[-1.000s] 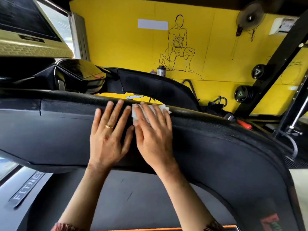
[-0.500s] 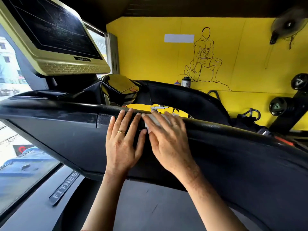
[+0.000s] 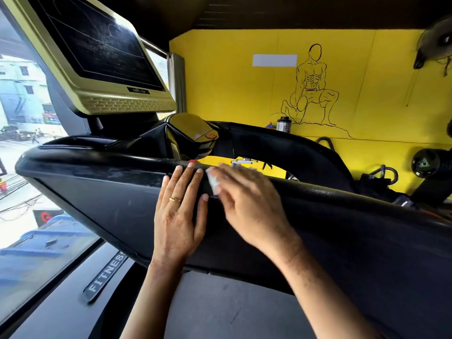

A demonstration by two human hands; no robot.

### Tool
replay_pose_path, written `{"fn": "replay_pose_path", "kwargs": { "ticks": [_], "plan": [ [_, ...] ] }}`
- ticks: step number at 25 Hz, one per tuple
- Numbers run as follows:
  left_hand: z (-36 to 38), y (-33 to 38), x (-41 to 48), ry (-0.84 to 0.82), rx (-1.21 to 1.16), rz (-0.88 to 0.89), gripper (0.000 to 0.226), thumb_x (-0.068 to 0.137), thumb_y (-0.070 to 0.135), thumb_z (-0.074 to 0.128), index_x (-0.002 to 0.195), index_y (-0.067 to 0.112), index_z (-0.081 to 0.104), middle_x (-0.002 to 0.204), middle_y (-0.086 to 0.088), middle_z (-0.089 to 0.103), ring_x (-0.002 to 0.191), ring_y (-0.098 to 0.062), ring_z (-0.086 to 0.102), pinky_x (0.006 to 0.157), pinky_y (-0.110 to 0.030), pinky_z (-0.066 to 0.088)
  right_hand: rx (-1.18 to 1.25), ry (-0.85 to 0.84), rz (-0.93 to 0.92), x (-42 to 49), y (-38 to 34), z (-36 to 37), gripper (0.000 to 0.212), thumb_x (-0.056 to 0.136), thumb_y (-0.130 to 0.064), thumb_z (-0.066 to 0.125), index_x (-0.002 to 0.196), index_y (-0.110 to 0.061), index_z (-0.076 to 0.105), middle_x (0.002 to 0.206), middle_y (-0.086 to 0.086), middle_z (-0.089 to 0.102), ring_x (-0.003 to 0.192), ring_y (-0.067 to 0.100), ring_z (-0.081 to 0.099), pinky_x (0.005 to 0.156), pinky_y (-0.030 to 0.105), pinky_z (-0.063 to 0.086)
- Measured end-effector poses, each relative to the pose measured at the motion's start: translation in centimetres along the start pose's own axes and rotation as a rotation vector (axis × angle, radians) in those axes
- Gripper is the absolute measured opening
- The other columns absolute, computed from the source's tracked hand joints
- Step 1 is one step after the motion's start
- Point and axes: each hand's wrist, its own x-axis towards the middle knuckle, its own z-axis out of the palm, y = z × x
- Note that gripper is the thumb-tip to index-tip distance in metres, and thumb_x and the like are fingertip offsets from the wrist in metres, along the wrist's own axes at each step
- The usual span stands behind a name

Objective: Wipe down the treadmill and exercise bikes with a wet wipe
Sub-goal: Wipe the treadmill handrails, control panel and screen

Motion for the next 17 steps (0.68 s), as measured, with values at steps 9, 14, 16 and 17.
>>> {"fn": "replay_pose_path", "kwargs": {
  "ticks": [9, 14, 16, 17],
  "plan": [
    [1.8, 4.3, 1.4, -0.077, 0.024, 0.197, 0.041, 0.094, 0.027, 0.046, 0.115, -0.003, 0.064, 0.119, -0.019, 0.063, 0.115, -0.034, 0.057, 0.108, -0.048, 0.034, -0.063, -0.015, 0.375, -3.0, 4.7, -4.2, 0.043, 0.086, -0.031, 0.027, 0.087, -0.02, 0.068, 0.085, 0.0, 0.071, 0.081, 0.028, 0.064, 0.077, 0.039, 0.046],
    [5.1, 9.8, 1.3, -0.058, 0.007, 0.229, 0.038, 0.093, 0.025, 0.046, 0.11, -0.002, 0.067, 0.115, -0.019, 0.065, 0.108, -0.036, 0.062, 0.102, -0.051, 0.038, -0.061, 0.152, 0.388, -8.3, 11.3, -6.4, 0.029, 0.091, -0.027, 0.041, 0.096, -0.022, 0.069, 0.093, -0.007, 0.07, 0.09, 0.019, 0.064, 0.086, 0.039, 0.048],
    [6.4, 12.9, 1.1, -0.079, -0.028, 0.267, 0.038, 0.093, 0.024, 0.046, 0.11, -0.002, 0.067, 0.115, -0.019, 0.065, 0.108, -0.035, 0.062, 0.102, -0.05, 0.038, -0.184, 0.2, 0.564, -12.8, 16.3, -8.8, 0.034, 0.09, -0.029, 0.039, 0.098, -0.02, 0.071, 0.098, -0.003, 0.071, 0.094, 0.023, 0.065, 0.087, 0.04, 0.049],
    [7.0, 14.4, 1.0, -0.092, -0.041, 0.284, 0.038, 0.093, 0.024, 0.046, 0.11, -0.002, 0.067, 0.115, -0.019, 0.065, 0.108, -0.035, 0.062, 0.101, -0.05, 0.039, -0.19, 0.233, 0.68, -14.8, 18.4, -10.1, 0.038, 0.09, -0.031, 0.037, 0.1, -0.019, 0.071, 0.101, 0.0, 0.071, 0.096, 0.025, 0.065, 0.088, 0.04, 0.049]
  ]
}}
